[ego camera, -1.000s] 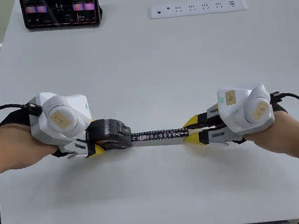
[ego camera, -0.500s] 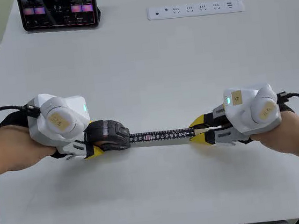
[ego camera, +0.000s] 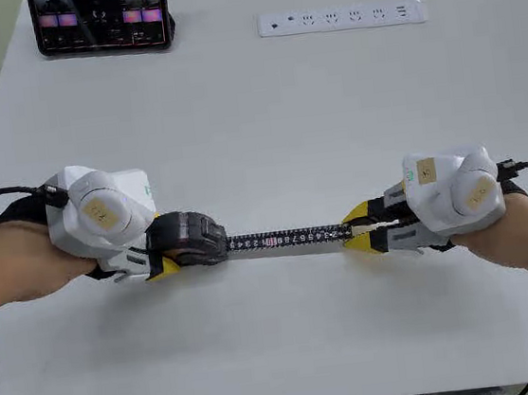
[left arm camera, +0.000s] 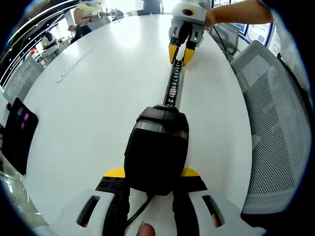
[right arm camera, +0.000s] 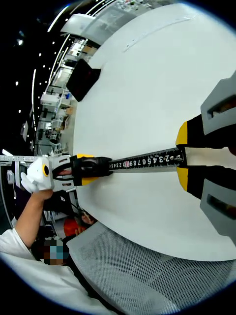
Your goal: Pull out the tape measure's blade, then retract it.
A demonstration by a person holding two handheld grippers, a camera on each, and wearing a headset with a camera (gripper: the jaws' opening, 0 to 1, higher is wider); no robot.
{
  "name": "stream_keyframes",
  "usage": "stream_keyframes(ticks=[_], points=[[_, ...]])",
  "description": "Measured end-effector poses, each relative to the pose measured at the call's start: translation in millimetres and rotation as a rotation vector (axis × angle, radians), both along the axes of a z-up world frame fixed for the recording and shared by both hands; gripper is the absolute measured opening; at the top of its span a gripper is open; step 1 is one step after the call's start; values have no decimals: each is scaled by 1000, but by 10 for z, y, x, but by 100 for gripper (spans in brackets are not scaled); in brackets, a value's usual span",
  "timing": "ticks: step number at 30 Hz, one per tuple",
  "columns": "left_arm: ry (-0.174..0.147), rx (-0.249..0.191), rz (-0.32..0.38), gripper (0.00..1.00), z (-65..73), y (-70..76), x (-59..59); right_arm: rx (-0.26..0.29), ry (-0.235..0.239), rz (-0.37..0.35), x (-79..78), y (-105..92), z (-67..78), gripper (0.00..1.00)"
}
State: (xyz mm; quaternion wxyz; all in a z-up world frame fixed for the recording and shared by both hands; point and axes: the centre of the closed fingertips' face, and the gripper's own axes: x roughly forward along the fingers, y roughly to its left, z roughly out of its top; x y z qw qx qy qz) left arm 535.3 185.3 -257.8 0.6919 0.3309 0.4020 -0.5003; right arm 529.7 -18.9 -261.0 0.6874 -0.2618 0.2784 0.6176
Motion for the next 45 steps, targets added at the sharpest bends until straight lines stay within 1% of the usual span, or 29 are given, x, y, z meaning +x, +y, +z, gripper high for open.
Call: stream_keyframes(ticks=[17, 27, 38, 45], points=[[0, 2, 0, 28, 2, -7, 8, -30, -5, -9, -5, -180, 36, 8], [-3, 5, 0, 28, -4, -8, 7, -49, -3, -15, -7, -294, 23, 8], [1, 6, -2, 28, -32, -10, -10, -78, 1, -32, -5, -541, -10, 8], [0, 8, -2, 28, -32, -5, -24, -95, 2, -39, -26, -650, -21, 8]])
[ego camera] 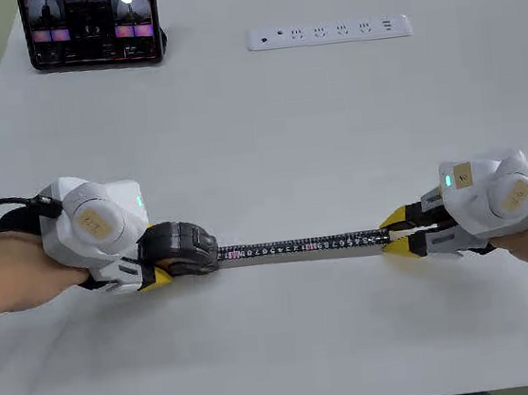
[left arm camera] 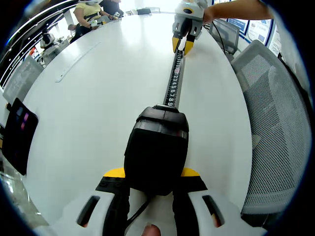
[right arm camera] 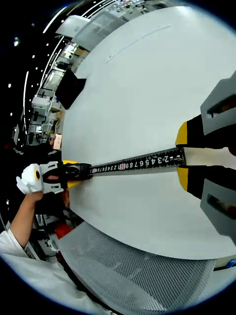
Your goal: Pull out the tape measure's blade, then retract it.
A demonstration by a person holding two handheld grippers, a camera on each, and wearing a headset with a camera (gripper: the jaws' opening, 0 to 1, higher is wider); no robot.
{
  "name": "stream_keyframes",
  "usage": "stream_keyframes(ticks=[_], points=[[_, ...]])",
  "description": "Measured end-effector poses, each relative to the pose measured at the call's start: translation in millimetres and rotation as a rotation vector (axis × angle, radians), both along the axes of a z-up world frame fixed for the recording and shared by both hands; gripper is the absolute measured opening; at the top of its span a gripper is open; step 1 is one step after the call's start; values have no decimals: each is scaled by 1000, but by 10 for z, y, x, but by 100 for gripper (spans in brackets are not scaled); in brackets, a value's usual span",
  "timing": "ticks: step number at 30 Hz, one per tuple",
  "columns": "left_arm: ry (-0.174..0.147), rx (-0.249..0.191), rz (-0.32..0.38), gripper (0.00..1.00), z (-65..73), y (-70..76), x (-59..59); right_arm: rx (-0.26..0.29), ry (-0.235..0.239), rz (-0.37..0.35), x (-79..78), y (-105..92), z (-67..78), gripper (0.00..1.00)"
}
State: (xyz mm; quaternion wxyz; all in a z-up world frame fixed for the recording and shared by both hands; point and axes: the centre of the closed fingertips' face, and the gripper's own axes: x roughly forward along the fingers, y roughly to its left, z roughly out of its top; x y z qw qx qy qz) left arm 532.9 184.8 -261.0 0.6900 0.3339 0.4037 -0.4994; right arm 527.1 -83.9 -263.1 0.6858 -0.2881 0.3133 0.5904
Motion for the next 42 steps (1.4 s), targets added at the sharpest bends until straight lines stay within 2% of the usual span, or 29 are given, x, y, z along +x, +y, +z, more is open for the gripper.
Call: stream_keyframes(ticks=[23, 35, 42], points=[[-2, 2, 1, 28, 19, -1, -13, -46, 2, -22, -42, -270, 21, 8], [-13, 10, -2, 29, 21, -8, 7, -67, 33, -36, -31, -274, -8, 9], [-32, 9, 9, 29, 24, -8, 16, -97, 43, -26, -26, -269, -18, 10]])
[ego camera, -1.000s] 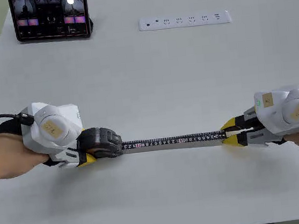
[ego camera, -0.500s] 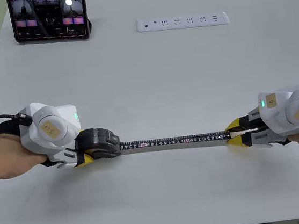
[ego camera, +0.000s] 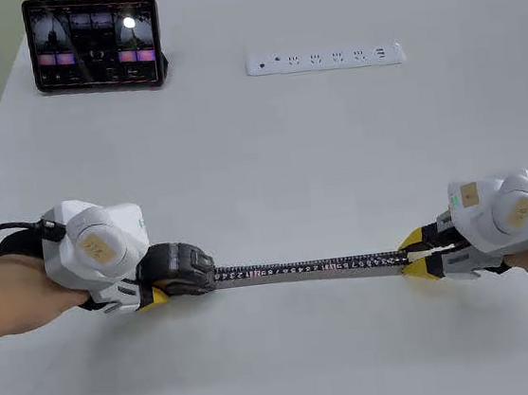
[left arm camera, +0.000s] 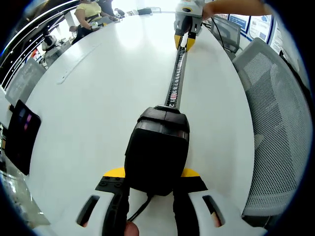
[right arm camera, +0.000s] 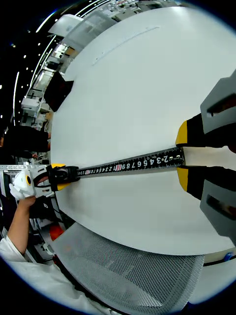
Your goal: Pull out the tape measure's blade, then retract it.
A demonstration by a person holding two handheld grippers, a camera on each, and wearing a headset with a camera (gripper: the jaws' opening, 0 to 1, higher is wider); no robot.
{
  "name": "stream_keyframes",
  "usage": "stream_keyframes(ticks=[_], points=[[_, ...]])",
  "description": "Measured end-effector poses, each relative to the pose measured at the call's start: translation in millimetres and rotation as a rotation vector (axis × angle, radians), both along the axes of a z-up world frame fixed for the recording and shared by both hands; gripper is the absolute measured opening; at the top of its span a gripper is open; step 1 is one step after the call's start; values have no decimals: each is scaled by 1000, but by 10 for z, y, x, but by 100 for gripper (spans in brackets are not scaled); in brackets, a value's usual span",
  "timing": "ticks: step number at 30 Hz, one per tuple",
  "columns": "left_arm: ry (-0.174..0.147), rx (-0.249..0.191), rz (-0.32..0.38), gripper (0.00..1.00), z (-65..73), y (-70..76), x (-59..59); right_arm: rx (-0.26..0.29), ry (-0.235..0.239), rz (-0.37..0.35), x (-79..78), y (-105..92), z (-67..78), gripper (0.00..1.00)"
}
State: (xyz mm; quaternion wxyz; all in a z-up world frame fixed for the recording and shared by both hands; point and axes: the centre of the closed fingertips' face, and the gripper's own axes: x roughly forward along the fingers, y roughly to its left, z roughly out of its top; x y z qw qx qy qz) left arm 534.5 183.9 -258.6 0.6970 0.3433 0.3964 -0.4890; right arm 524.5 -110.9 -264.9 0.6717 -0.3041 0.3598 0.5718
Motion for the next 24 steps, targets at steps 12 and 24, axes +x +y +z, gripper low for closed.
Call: stream_keyframes(ticks=[12, 24], points=[[-1, -13, 29, 30, -11, -6, 11, -45, -7, -2, 26, -52, -31, 11], [1, -47, 72, 36, -3, -21, -12, -17, -22, -52, 29, -59, 35, 17]])
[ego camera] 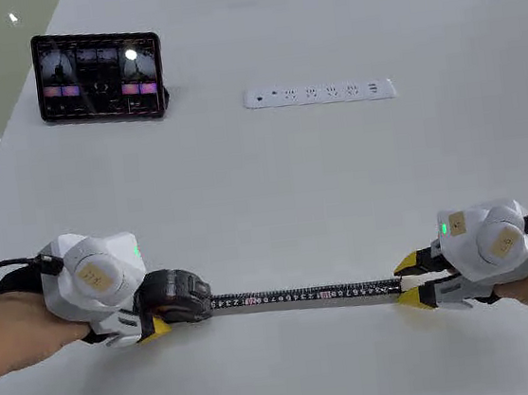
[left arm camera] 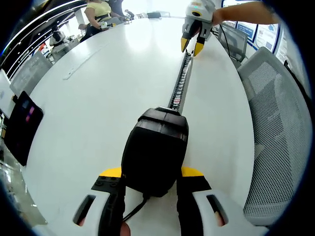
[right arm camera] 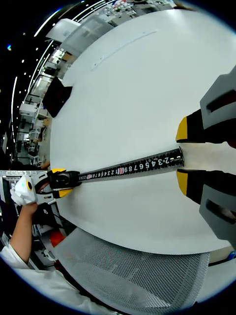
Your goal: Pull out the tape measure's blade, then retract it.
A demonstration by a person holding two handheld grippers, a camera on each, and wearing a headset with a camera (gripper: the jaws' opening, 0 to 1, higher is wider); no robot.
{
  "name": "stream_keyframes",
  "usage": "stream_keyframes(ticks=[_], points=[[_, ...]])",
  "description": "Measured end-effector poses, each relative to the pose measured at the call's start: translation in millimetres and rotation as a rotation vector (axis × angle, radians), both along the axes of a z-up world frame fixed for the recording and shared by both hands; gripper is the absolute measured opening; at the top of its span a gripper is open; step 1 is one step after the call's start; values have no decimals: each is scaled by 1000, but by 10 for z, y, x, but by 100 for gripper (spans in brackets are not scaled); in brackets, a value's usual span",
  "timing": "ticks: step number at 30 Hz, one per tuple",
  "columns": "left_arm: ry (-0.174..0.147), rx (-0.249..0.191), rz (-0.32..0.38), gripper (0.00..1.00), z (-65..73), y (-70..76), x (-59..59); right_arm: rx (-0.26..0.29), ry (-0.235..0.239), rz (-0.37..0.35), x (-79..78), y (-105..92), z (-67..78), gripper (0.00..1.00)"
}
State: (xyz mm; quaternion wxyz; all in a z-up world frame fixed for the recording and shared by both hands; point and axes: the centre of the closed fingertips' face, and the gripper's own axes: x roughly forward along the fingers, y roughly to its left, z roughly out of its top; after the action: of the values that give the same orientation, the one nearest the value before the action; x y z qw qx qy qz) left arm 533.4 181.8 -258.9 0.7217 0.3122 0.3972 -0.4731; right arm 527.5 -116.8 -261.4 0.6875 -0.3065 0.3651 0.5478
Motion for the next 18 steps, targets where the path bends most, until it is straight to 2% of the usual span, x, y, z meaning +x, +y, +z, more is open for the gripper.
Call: stream_keyframes(ticks=[8, 18], points=[[2, -30, 30, 39, 69, 8, -7, 31, 1, -38, 6, 43, 50, 21], [-13, -60, 70, 46, 170, 36, -13, 54, 4, -71, -24, 93, 94, 27]])
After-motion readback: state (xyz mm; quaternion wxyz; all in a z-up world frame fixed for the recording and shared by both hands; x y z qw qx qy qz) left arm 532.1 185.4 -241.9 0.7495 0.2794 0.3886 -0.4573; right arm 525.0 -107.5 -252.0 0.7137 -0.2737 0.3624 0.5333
